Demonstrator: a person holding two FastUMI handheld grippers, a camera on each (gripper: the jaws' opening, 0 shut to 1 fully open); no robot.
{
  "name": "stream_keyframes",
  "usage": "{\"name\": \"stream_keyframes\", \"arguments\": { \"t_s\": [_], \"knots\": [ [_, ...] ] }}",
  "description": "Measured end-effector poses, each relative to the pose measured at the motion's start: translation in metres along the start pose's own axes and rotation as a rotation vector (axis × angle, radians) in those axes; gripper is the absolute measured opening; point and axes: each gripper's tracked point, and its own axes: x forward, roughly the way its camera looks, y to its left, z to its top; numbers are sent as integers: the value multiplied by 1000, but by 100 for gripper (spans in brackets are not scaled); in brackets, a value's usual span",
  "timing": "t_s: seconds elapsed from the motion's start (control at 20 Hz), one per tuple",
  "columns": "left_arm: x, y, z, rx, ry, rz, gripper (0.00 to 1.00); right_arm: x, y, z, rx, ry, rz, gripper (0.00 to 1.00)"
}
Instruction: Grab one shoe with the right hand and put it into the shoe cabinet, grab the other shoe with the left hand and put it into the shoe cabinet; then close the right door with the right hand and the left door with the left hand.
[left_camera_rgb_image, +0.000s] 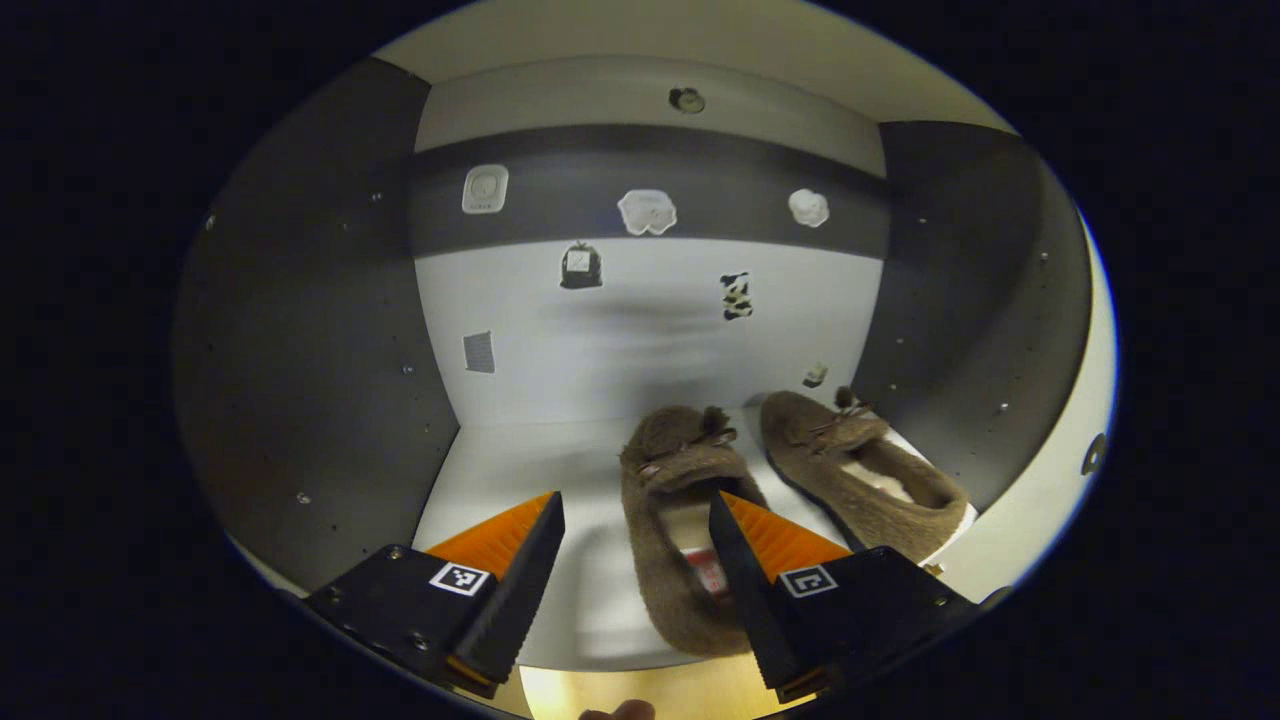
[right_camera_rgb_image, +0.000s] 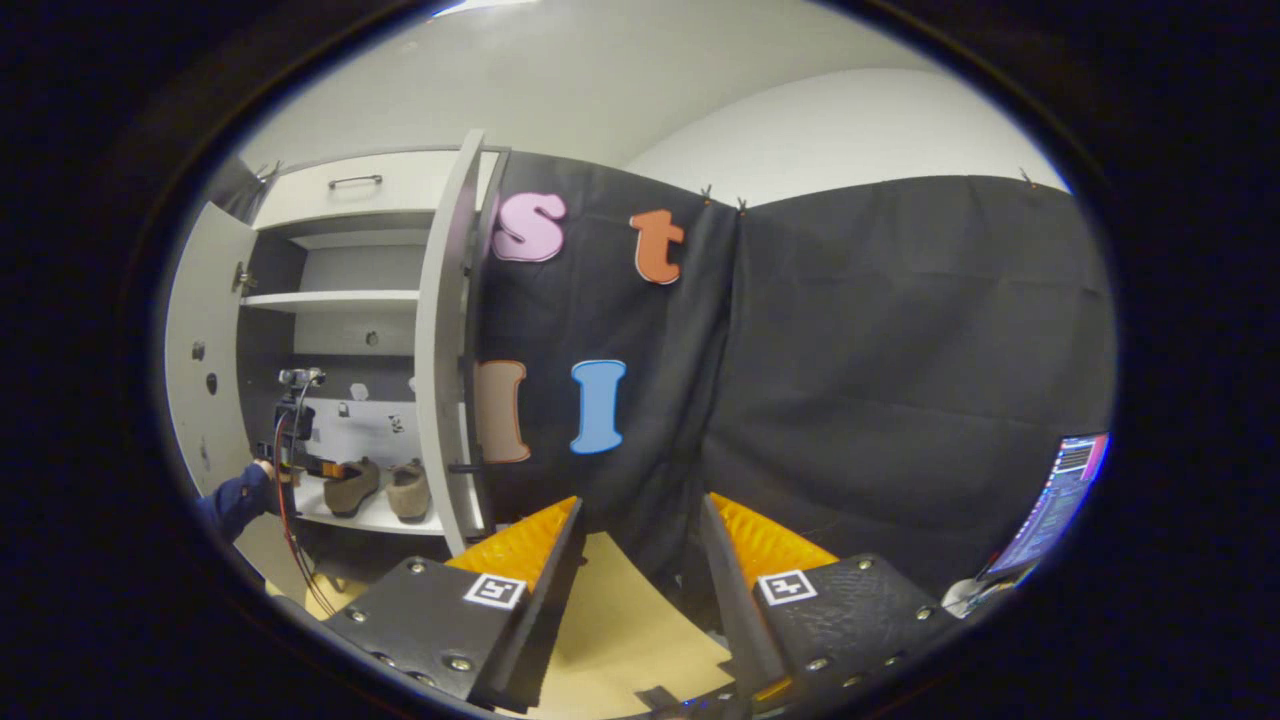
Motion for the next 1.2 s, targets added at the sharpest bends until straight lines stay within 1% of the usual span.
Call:
{"name": "stream_keyframes", "arguments": {
  "t_s": [0.15, 0.25, 0.4, 0.5, 0.6, 0.65, 0.7, 0.85, 0.9, 1.0, 1.05, 1.1, 1.15, 1.2],
  "knots": [
    [-35, -17, 13, 0, -46, -44, 89, 20, 26, -4, 13, 9, 87, 70],
    [-66, -26, 20, 25, -77, -69, 89, 34, 43, -6, 20, 13, 145, 70],
    [-114, -33, 34, 78, -141, -83, 89, 50, 65, -10, 25, 26, 220, 69],
    [-148, -37, 45, 89, -190, -90, 89, 60, 78, -16, 24, 41, 260, 69],
    [-180, -40, 53, 90, -237, -92, 89, 69, 87, -29, 26, 66, 289, 71],
    [-196, -42, 59, 89, -262, -90, 88, 72, 92, -33, 29, 75, 306, 69],
    [-211, -42, 62, 89, -282, -88, 89, 75, 98, -34, 28, 80, 322, 72],
    [-253, -42, 68, 63, -314, -86, 88, 82, 109, -39, 18, 88, 355, 70],
    [-266, -39, 70, 59, -331, -79, 89, 84, 113, -39, 19, 91, 366, 73],
    [-288, -29, 73, 81, -358, -49, 89, 88, 115, -39, 2, 83, 352, 82],
    [-297, -27, 72, 95, -362, -41, 88, 86, 115, -38, -5, 70, 350, 80],
    [-307, -27, 71, 101, -364, -33, 84, 86, 117, -38, -8, 66, 353, 80],
    [-315, -28, 71, 98, -369, -36, 89, 85, 119, -39, -8, 64, 361, 83],
    [-321, -32, 70, 88, -371, -44, 84, 84, 122, -39, -7, 64, 372, 80]
  ]
}}
